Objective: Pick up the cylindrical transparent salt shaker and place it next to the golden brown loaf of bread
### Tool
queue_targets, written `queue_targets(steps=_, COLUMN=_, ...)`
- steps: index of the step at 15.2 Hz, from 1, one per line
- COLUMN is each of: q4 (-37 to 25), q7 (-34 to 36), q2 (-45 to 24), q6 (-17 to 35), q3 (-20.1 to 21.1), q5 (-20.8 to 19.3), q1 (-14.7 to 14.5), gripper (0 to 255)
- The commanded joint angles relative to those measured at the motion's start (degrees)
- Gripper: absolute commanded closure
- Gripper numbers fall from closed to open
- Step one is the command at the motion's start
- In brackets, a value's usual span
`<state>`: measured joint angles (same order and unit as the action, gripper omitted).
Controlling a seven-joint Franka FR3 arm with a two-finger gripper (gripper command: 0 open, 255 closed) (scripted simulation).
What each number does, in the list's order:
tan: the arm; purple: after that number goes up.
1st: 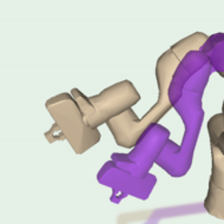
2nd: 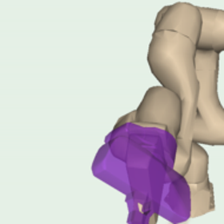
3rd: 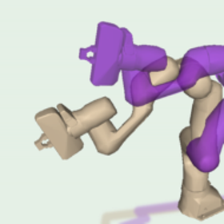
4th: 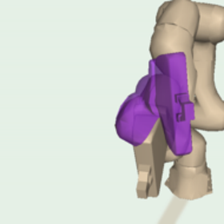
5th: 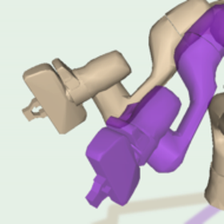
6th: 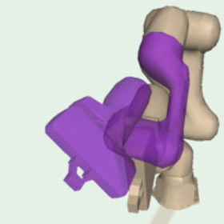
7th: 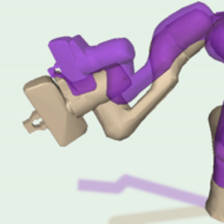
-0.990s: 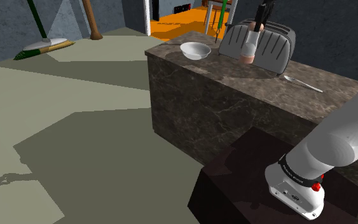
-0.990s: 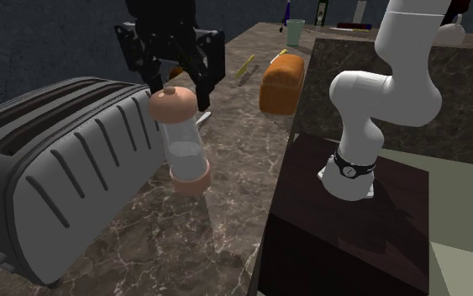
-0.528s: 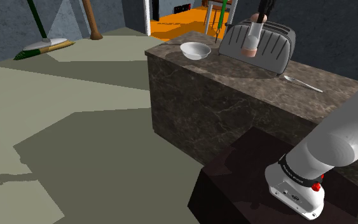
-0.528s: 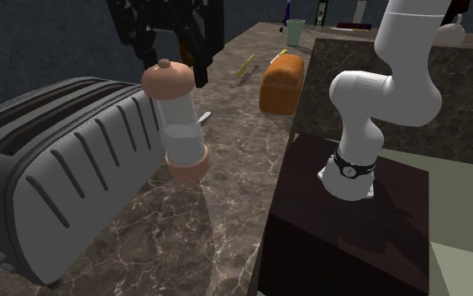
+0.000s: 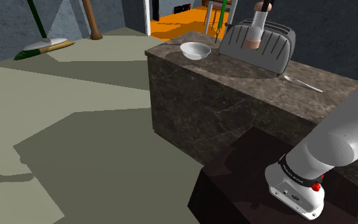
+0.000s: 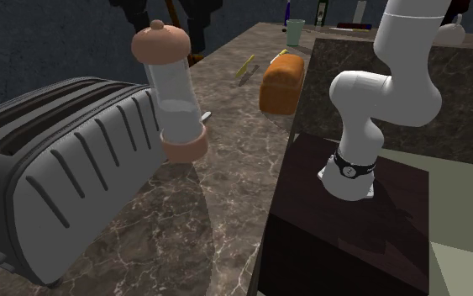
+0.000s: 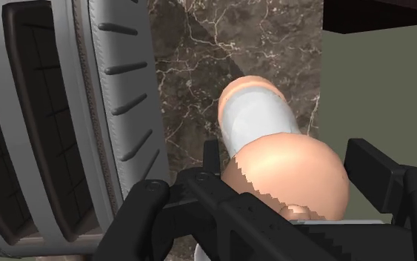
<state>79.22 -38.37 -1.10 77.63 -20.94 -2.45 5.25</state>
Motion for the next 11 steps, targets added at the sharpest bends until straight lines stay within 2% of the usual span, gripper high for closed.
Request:
queue_targets(steps=1, q4=-2.76, q7=-0.41, q2=-0.89, q6=-1.93, q3=-0.18, q5=0.30, q1=0.20, gripper=255)
queue_targets(steps=11, q4=-20.85, q7=-2.65, q2=-8.32, q6=-13.01, q3=-1.35, q5=3.13, q1=2.24, gripper=255)
